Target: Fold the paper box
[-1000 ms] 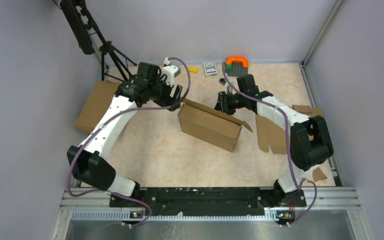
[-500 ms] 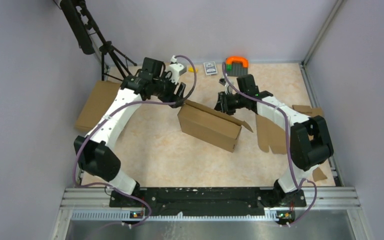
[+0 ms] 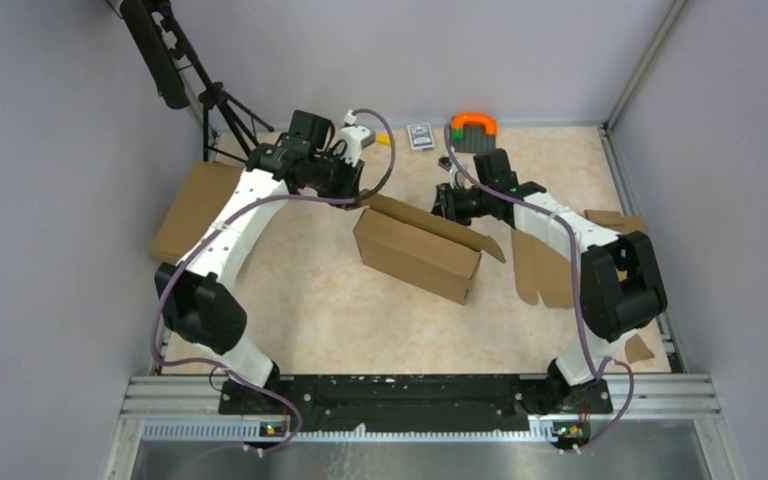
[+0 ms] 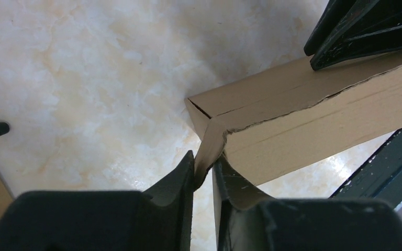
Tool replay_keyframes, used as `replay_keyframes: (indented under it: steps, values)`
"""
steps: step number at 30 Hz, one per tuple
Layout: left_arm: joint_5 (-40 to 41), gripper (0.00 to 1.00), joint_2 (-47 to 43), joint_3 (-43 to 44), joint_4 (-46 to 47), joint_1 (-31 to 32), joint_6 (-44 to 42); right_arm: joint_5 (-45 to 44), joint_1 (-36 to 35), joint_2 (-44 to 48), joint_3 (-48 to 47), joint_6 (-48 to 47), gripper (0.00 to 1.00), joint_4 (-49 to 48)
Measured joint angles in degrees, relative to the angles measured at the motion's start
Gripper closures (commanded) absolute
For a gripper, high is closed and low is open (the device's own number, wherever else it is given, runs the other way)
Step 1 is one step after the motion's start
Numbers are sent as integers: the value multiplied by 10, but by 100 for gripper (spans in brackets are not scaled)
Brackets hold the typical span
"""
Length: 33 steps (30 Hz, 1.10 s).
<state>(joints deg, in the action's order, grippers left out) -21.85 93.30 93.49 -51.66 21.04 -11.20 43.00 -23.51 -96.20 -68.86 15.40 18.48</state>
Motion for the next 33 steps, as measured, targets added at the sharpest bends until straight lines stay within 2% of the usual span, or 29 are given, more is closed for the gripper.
replay_keyframes:
  steps: [14,25,33]
  values:
    - [-15,91,31,38,-44,0,58,0,0,0,0,0,78,0]
    - [-21,92,22,4,-12,0,111,0,0,0,0,0,78,0]
    - [-17,100,8,-19,5,0,115,-1,0,0,0,2,77,0]
